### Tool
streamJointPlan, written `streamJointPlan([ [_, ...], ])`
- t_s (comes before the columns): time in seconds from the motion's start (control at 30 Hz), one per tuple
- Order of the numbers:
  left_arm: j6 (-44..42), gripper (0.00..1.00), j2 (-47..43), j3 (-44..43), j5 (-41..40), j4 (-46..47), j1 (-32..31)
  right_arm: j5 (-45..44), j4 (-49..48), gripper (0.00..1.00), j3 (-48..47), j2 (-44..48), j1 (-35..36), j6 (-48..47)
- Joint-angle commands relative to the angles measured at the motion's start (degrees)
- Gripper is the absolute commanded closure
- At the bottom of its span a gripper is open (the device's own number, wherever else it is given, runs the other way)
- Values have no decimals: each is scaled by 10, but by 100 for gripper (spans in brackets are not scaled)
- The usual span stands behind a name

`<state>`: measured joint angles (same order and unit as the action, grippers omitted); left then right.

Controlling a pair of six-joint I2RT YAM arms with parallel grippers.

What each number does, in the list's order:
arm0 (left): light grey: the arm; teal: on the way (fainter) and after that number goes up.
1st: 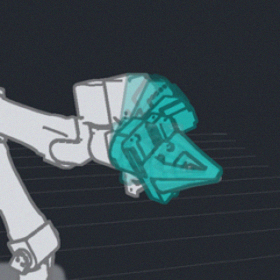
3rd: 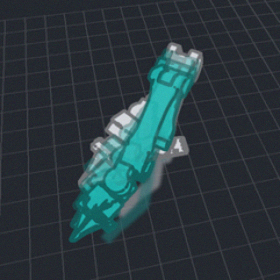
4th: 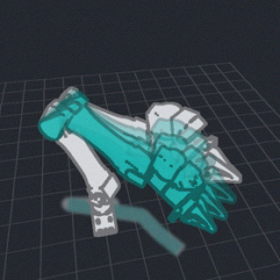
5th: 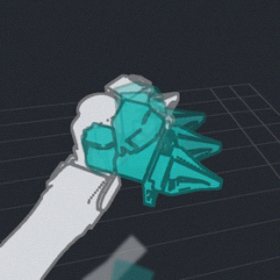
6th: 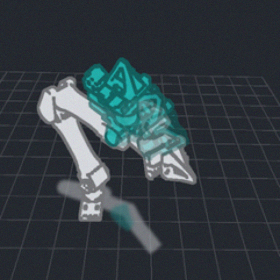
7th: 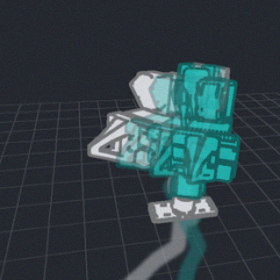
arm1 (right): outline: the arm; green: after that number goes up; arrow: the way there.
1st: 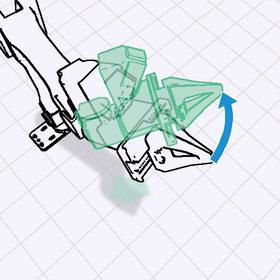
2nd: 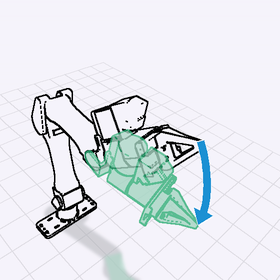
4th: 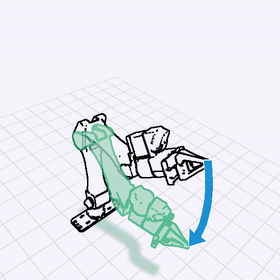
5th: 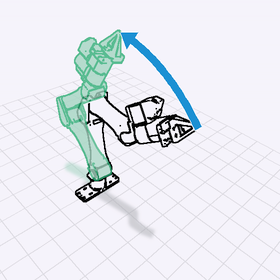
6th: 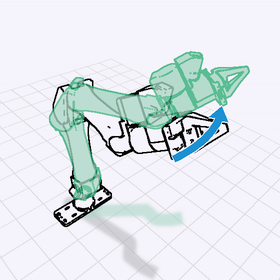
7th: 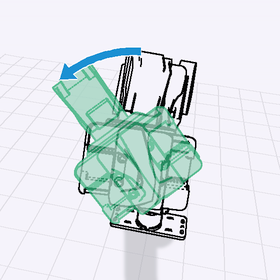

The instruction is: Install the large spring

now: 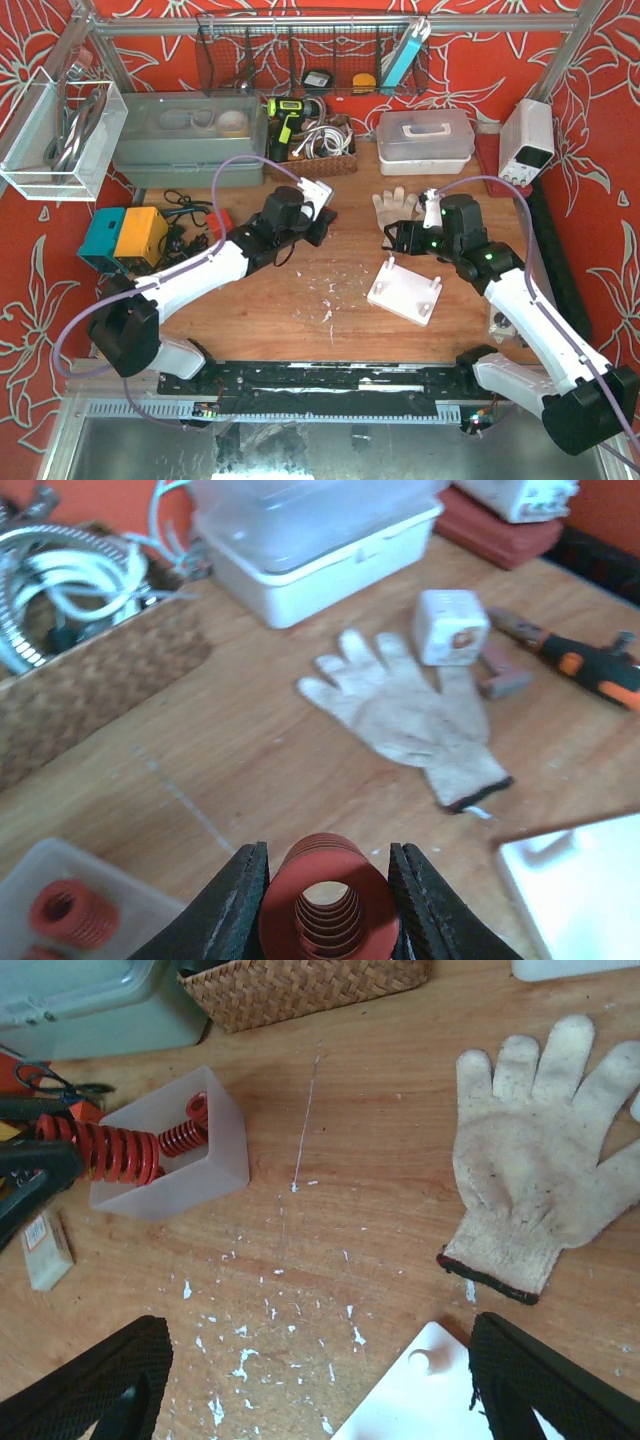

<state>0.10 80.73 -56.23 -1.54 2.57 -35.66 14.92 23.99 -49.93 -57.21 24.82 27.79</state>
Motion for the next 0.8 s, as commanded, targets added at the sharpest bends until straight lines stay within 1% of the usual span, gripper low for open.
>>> streamJointPlan([
  [0.0,-71,100,-24,-6,51,32,-30,9,23,20,-44,-11,3,-92],
  [0.03,-90,100,-30,-1,53,36,-41,5,30,22,-51,-12,3,-63],
  [0.07,-111,100,-40,12,50,53,-52,0,31,25,-50,-9,2,-6],
  [0.13,-144,100,-61,53,39,117,-71,-1,12,25,-30,7,-1,149],
  [0.17,-155,100,-71,81,41,162,-76,20,-17,25,-8,18,-1,215],
  [0.23,-194,100,-91,139,57,264,-91,63,-138,27,52,35,4,368],
  [0.27,-224,100,-98,172,69,320,-100,76,-175,28,66,36,5,426],
  [0.3,-270,100,-104,200,79,373,-110,88,-187,29,66,32,5,464],
  [0.33,-287,100,-104,224,84,424,-117,94,-183,30,57,27,5,481],
  [0.37,-294,100,-102,234,85,454,-119,99,-177,30,49,24,5,493],
  [0.43,-306,100,-92,232,88,464,-121,110,-189,32,48,24,6,523],
  [0.57,-347,100,-73,239,85,509,-131,114,-241,32,88,29,19,610],
  [0.6,-355,100,-69,240,81,520,-134,108,-241,31,96,31,23,620],
  [0.67,-366,100,-63,241,75,539,-137,81,-220,28,110,40,36,642],
  [0.73,-372,100,-57,236,78,541,-138,65,-255,29,136,43,44,668],
  [0.77,-374,100,-54,233,81,542,-138,62,-276,32,144,42,48,678],
])
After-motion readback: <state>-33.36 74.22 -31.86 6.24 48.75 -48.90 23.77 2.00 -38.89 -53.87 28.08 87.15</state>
